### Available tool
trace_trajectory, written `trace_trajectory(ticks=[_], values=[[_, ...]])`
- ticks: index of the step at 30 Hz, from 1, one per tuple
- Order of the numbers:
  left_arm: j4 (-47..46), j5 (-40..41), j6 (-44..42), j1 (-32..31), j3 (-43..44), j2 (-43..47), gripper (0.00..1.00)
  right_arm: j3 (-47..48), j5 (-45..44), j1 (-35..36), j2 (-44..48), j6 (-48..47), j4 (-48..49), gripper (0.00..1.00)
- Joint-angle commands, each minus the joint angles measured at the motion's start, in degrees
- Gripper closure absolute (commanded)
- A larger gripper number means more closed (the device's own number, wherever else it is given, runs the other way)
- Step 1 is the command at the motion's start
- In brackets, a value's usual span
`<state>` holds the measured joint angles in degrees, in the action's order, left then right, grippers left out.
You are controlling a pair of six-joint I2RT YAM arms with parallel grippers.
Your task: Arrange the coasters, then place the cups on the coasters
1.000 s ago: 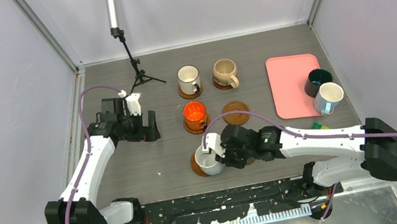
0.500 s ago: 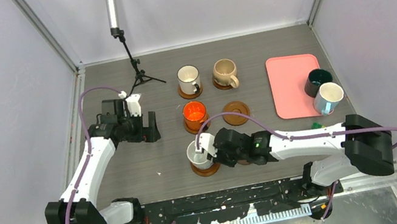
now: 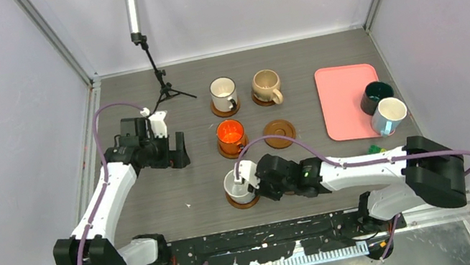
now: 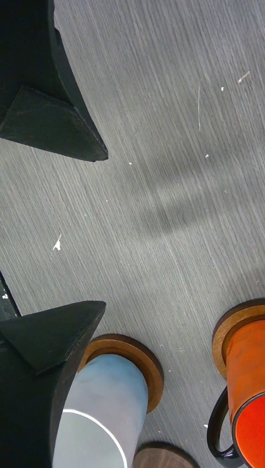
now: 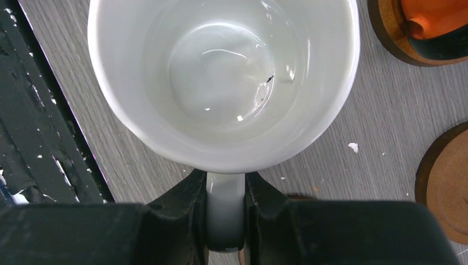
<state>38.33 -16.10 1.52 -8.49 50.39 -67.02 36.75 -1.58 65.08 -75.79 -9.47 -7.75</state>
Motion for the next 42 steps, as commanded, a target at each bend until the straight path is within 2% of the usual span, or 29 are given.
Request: trace_trajectory(ticks=[1,5,7,9,12,19,21,26,29,33,36,42], values=[[-2.2,-0.5,0.6,0.4,-0.1,1.1,0.0,-0.2,0.8,0.1,0.8,0.8,6.9,0.74],[-2.2,-0.5,0.6,0.4,-0.1,1.0,0.0,-0.5,0.8,0.1,0.9,0.9,7.0,0.75],[-2.3,-0.5,0.6,0.4,-0.1,1.0,0.0,-0.5,0.8,0.2,1.2,0.7,5.8,0.68],[-2.3,-0.4,0.6,0.4,-0.1,0.9,0.0,-0.4,3.0,0.2,1.8,0.1,3.9,0.55],[-2.2,-0.4,0.5,0.4,0.0,0.7,0.0,0.6,3.6,0.1,3.6,-1.5,-1.1,0.43],[-1.9,-0.7,0.2,0.4,0.3,0.3,0.0,6.5,7.9,0.2,10.2,-6.5,-18.3,0.26],[-1.9,-0.8,0.2,0.4,0.3,0.2,0.0,8.0,8.4,0.1,12.5,-7.2,-22.6,0.25],[-1.7,-0.8,0.1,0.4,0.5,0.1,0.0,11.3,9.4,-3.4,18.4,-1.5,-26.9,0.25],[-1.7,-0.6,0.1,0.4,0.5,-0.1,0.0,13.9,9.4,-9.0,16.0,1.5,-30.0,0.27],[-2.1,-0.8,0.5,0.4,0.3,-0.5,0.0,17.1,9.6,-16.0,10.2,1.3,-31.7,0.45],[-2.5,-1.0,0.7,0.4,0.1,-0.7,0.0,17.9,8.4,-16.1,6.8,0.4,-31.5,0.54],[-2.3,-0.3,0.5,0.4,0.6,-0.9,0.0,15.8,8.1,-15.4,4.8,-1.3,-28.3,0.65]])
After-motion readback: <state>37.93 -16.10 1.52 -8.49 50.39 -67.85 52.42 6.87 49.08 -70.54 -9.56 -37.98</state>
